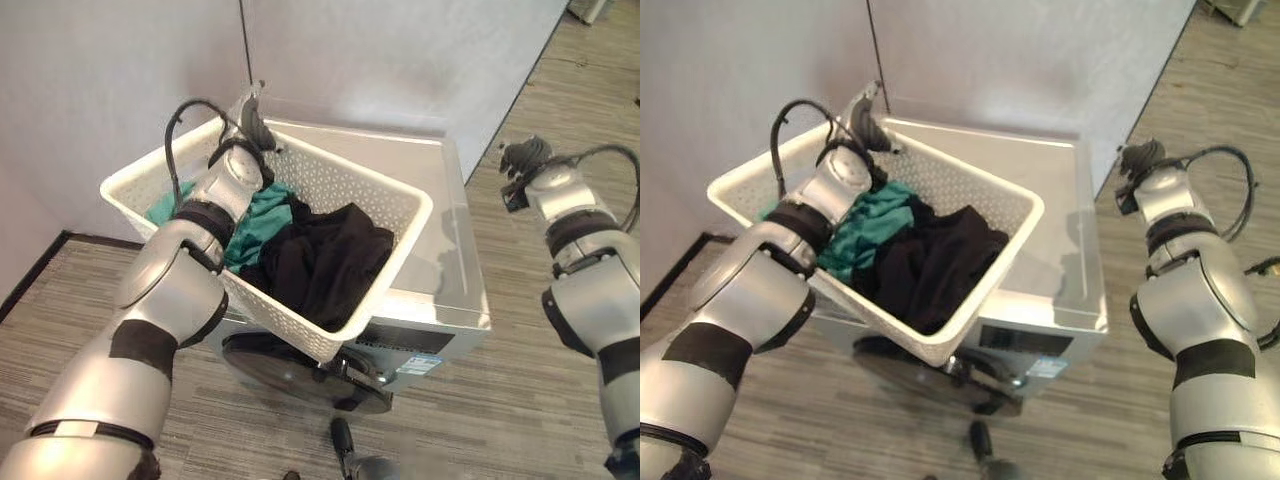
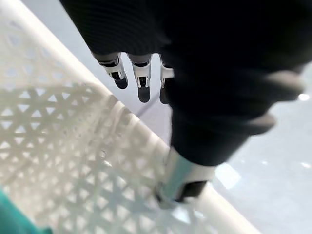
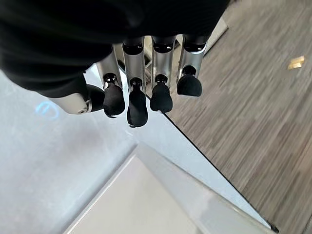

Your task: Grab the laundry basket,head to the washer,open it,put in the laundry and shut it.

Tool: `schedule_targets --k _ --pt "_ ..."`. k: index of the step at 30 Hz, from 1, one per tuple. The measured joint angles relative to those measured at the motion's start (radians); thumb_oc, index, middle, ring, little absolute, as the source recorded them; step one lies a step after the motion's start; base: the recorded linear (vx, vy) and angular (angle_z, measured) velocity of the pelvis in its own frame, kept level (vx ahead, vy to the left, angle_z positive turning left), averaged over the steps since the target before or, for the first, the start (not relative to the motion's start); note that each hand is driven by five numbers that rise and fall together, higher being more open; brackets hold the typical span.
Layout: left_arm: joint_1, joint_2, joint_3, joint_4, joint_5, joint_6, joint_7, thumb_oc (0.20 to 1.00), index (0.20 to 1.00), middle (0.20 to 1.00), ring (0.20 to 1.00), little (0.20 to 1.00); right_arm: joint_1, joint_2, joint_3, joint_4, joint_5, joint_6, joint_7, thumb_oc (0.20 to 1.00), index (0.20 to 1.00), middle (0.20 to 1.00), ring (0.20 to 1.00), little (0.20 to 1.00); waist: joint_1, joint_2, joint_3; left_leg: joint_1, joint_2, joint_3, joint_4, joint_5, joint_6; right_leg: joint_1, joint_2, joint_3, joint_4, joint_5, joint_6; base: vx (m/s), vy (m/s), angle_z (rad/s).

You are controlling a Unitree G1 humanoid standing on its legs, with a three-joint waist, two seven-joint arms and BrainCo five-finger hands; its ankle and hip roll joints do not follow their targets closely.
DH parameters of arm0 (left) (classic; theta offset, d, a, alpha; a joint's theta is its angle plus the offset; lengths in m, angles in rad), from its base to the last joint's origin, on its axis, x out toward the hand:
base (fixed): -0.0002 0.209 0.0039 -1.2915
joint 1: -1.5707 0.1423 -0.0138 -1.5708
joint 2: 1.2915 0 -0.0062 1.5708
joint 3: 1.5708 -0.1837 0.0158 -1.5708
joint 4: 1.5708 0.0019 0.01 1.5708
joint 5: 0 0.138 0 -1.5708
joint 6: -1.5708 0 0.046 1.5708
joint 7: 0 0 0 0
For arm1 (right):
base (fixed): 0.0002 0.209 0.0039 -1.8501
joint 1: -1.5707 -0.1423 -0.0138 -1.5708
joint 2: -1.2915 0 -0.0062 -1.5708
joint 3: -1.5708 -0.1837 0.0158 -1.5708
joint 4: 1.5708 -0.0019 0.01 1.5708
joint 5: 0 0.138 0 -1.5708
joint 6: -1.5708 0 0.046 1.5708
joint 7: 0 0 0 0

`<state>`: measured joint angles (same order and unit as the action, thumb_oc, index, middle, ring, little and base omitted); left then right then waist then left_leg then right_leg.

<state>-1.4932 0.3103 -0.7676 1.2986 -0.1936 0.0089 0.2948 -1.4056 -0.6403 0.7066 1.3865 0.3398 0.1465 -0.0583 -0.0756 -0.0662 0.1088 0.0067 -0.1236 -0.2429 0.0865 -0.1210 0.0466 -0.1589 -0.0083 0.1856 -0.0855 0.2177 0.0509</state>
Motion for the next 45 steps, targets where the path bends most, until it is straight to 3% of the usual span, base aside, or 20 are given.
schedule_targets --k 5,14,17,18,19,20,21,30,35,40,43,45 --pt "-0.04 -0.014 0.0 0.0 -0.01 -0.003 -0.001 1.0 1.0 1.0 1.0 1.0 -0.02 0.02 0.002 -0.005 0.003 0.002 -0.001 0.244 0.244 0.244 0.244 0.244 -0.028 0.009 0.002 -0.039 0.009 0.009 0.006 -0.011 -0.006 -0.039 0.006 0.011 0.0 0.013 -0.006 0.02 -0.032 -0.09" --pt "-0.051 -0.009 0.003 0.016 -0.043 -0.003 -0.001 1.0 1.0 1.0 1.0 1.0 -0.021 0.024 0.001 -0.003 0.035 0.003 -0.002 0.247 0.247 0.247 0.247 0.247 -0.039 0.021 0.002 -0.035 0.024 0.008 -0.023 -0.007 -0.013 -0.048 0.016 0.006 0.0 0.015 -0.013 0.03 -0.009 0.0" --pt "-0.051 -0.008 0.003 0.016 -0.045 -0.004 0.0 1.0 1.0 1.0 1.0 1.0 -0.023 0.025 0.002 -0.004 0.039 0.002 -0.004 0.41 0.41 0.41 0.41 0.41 -0.045 0.028 0.007 -0.042 0.022 0.007 -0.02 -0.006 -0.014 -0.048 0.012 -0.001 0.0 0.016 -0.014 -0.03 0.016 0.07" --pt "-0.051 -0.008 0.004 0.016 -0.045 -0.004 0.0 1.0 1.0 1.0 1.0 1.0 -0.023 0.026 0.002 -0.004 0.04 0.002 -0.004 0.539 0.539 0.539 0.539 0.539 -0.045 0.031 0.009 -0.042 0.021 0.006 -0.02 -0.006 -0.015 -0.049 0.011 -0.002 0.0 0.015 -0.014 0.0 0.014 0.06" --pt "-0.051 -0.008 0.005 0.016 -0.045 -0.004 0.0 1.0 1.0 1.0 1.0 1.0 -0.023 0.026 0.002 -0.004 0.04 0.002 -0.004 0.611 0.611 0.611 0.611 0.611 -0.045 0.033 0.01 -0.042 0.021 0.006 -0.02 -0.006 -0.015 -0.049 0.011 -0.002 0.0 0.015 -0.014 0.0 0.0 0.0" --pt "-0.051 -0.008 0.005 0.016 -0.047 -0.005 0.0 1.0 1.0 1.0 1.0 1.0 -0.023 0.026 0.002 -0.005 0.042 0.002 -0.004 0.611 0.611 0.611 0.611 0.611 -0.044 0.035 0.011 -0.042 0.021 0.006 -0.02 -0.006 -0.015 -0.049 0.011 -0.003 0.0 0.015 -0.014 0.0 0.0 0.0" --pt "-0.051 -0.008 0.005 0.016 -0.055 -0.005 0.001 1.0 1.0 1.0 1.0 1.0 -0.023 0.027 0.002 -0.005 0.053 0.002 -0.004 1.0 1.0 1.0 1.0 1.0 -0.044 0.038 0.013 -0.04 0.022 0.006 -0.02 -0.006 -0.014 -0.049 0.011 -0.003 0.0 0.014 -0.015 0.03 0.008 0.01" --pt "-0.03 -0.006 0.061 -0.058 -0.144 -0.013 0.008 1.0 1.0 1.0 1.0 1.0 -0.02 0.006 -0.028 -0.005 0.078 0.0 -0.007 1.0 1.0 1.0 1.0 1.0 -0.033 0.044 0.018 0.043 0.042 0.005 -0.068 0.002 -0.026 0.014 0.021 -0.011 0.0 0.008 -0.024 0.02 -0.007 0.0" --pt "-0.007 0.007 0.091 -0.262 -0.155 -0.053 0.026 1.0 1.0 1.0 1.0 1.0 0.009 -0.073 -0.064 -0.007 0.079 -0.016 -0.008 1.0 1.0 1.0 1.0 1.0 -0.013 0.044 0.018 0.066 0.047 -0.025 -0.075 0.005 -0.027 0.047 0.017 -0.05 -0.001 -0.009 -0.029 -0.02 -0.027 0.2" --pt "0.016 0.027 0.079 -0.278 -0.111 -0.058 0.028 1.0 1.0 1.0 1.0 1.0 0.055 -0.13 -0.071 -0.027 0.079 -0.017 -0.006 1.0 1.0 1.0 1.0 1.0 0.009 0.044 0.018 0.068 0.048 -0.033 -0.074 0.009 -0.027 0.053 0.016 -0.059 -0.001 -0.009 -0.03 -0.06 -0.019 0.07" --pt "0.056 0.082 0.082 -0.304 -0.098 -0.048 0.026 1.0 1.0 1.0 1.0 1.0 0.102 -0.164 -0.083 -0.119 0.078 -0.016 -0.006 1.0 1.0 1.0 1.0 1.0 0.009 0.044 0.018 0.068 0.048 -0.04 -0.074 0.011 -0.031 0.054 0.016 -0.063 -0.001 -0.009 -0.031 -0.04 -0.025 0.06" --pt "0.185 0.219 0.157 -0.577 -0.032 -0.044 0.03 1.0 1.0 1.0 1.0 1.0 0.303 -0.275 -0.208 -0.446 0.076 -0.043 -0.008 1.0 1.0 1.0 1.0 1.0 0.009 0.044 0.018 0.068 0.053 -0.05 -0.078 0.015 -0.036 0.057 0.017 -0.078 -0.001 -0.01 -0.033 -0.04 -0.031 0.14"
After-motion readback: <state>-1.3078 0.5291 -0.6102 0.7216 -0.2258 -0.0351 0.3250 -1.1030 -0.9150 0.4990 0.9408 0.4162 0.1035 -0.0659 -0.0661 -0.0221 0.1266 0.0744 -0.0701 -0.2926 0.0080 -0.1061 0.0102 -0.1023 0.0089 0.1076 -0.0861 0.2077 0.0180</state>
